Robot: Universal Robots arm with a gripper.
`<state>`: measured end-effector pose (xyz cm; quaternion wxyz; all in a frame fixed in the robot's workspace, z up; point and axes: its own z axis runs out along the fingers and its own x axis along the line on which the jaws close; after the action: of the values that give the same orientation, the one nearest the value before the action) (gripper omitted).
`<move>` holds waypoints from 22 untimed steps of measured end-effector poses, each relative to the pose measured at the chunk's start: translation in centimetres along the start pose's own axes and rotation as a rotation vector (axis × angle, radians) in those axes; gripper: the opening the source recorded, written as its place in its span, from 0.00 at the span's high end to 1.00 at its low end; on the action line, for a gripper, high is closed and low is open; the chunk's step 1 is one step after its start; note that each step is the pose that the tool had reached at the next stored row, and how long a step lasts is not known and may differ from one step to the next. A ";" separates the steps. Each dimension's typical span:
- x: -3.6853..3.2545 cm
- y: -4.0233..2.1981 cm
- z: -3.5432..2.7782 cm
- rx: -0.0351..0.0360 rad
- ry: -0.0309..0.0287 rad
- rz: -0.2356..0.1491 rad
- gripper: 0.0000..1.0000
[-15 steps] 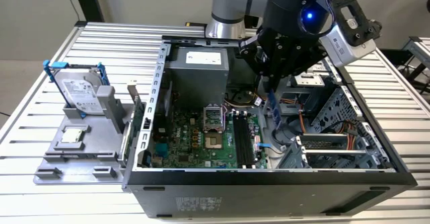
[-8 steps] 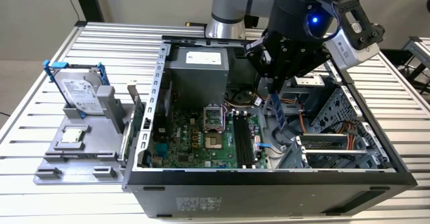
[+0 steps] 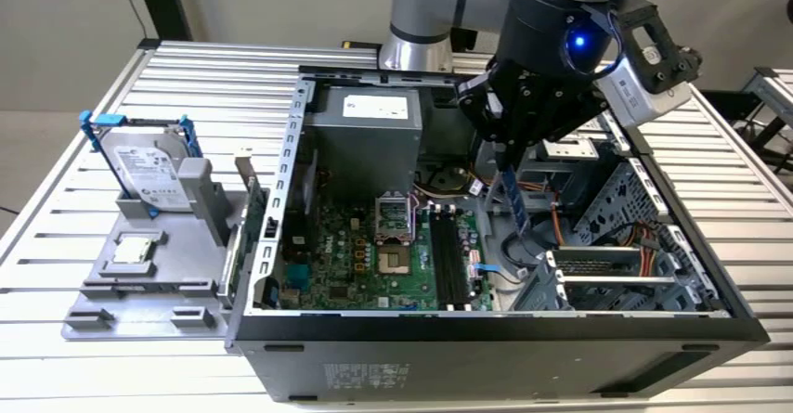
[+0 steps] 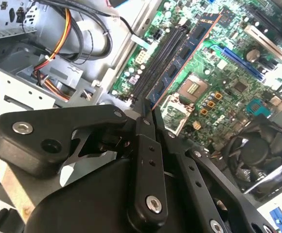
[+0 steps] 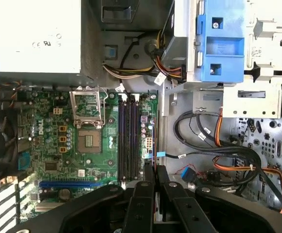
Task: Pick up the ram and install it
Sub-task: 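Insert the ram into the slot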
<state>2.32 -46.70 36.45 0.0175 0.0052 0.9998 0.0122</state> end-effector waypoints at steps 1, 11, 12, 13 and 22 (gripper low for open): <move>-0.05 0.15 0.10 0.0001 0.0000 0.001 1.00; -0.34 1.53 0.91 0.0002 -0.0002 0.008 1.00; -0.34 1.52 0.91 0.0002 -0.0002 0.008 1.00; -0.34 1.52 0.91 0.0004 -0.0002 0.008 1.00; -0.32 1.51 1.39 0.0013 -0.0008 0.034 1.00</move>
<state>2.70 -45.16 35.11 0.0177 0.0221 0.9995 0.0118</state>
